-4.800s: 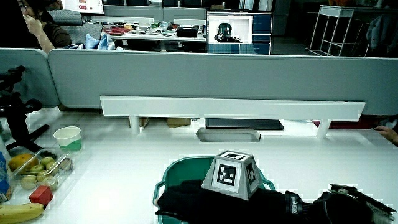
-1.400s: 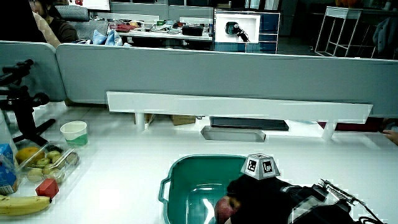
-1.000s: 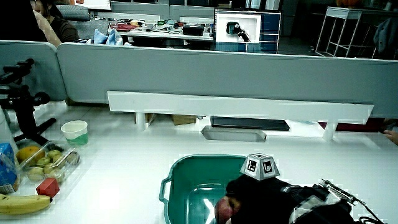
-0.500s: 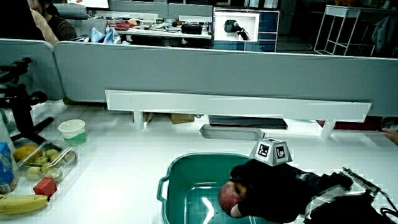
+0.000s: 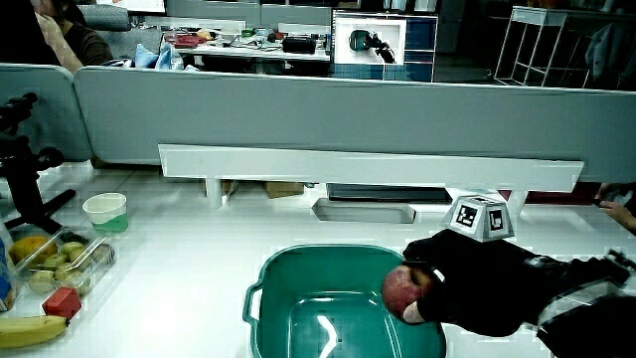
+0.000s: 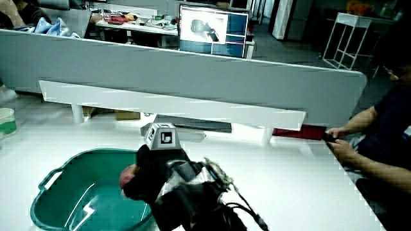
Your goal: Pick apple from plate
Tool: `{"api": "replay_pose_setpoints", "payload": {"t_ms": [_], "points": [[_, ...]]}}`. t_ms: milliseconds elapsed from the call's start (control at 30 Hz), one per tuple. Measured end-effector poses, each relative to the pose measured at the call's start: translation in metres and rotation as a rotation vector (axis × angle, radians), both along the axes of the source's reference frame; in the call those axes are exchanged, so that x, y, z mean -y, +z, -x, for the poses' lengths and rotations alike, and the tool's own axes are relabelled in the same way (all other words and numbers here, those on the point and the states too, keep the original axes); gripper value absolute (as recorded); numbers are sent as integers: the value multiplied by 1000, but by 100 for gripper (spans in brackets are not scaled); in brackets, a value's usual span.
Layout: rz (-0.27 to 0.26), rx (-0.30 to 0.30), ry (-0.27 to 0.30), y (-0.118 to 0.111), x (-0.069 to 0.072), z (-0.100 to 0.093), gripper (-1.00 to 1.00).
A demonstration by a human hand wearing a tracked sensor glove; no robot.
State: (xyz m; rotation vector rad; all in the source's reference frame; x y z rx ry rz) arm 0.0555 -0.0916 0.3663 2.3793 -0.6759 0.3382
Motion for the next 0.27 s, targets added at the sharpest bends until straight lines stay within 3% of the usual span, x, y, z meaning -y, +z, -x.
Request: {"api": "replay_pose_setpoints", "payload": {"t_ms": [67,133,167,200,233,267], "points": [[-19,14,22,-6,1,-9,100],[18,25,22,-2,4,-18,100],[-13,11,41,-7,5,-23,100],[41,33,25,7,9,-30,100],[-6,-2,57,-5,6,-35,100],[-18,33,67,-13,6,-39,100]]}}
